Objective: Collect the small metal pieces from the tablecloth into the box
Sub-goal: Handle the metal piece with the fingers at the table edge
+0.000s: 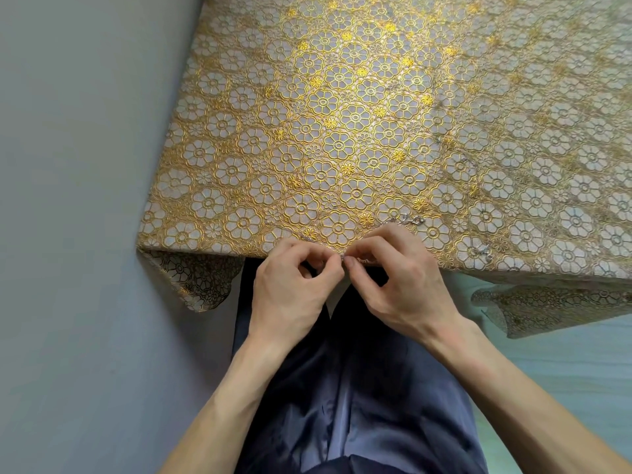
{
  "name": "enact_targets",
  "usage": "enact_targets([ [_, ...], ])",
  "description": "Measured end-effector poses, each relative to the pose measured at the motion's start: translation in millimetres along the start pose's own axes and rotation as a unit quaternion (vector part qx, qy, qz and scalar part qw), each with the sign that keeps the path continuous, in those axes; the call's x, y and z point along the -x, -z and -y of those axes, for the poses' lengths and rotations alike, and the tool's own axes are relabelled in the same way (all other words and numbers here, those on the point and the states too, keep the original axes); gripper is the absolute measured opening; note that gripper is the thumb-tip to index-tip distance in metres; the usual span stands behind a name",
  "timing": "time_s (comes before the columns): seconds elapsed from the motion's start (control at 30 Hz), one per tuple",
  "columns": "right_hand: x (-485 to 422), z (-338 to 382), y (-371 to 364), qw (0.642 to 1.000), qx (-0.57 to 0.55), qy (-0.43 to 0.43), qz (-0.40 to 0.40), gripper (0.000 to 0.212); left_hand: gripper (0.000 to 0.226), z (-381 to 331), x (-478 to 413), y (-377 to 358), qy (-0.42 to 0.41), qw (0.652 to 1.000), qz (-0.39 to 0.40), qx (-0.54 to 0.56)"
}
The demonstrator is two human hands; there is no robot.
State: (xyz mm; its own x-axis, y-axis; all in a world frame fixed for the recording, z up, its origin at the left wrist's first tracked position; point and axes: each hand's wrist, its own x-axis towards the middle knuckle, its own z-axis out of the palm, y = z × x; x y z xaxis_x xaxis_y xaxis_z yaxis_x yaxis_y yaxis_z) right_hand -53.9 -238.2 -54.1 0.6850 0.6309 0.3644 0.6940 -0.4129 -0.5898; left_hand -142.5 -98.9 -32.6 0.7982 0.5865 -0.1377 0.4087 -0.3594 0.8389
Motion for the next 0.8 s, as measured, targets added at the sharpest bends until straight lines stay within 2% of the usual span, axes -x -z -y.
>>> enact_targets([
  [0.33,-1.9,0.4,-3.8,0.998,0.059,0.028,-0.001,0.016,0.007,0.8,0.7,-1.2,0.000,1.000,-0.006,-0.002],
  [0.8,0.0,0.1,-3.5,0.999,0.032,-0.007,-0.004,0.018,0.010,-7.2,1.4,-0.4,0.027,0.999,0.000,-0.029],
])
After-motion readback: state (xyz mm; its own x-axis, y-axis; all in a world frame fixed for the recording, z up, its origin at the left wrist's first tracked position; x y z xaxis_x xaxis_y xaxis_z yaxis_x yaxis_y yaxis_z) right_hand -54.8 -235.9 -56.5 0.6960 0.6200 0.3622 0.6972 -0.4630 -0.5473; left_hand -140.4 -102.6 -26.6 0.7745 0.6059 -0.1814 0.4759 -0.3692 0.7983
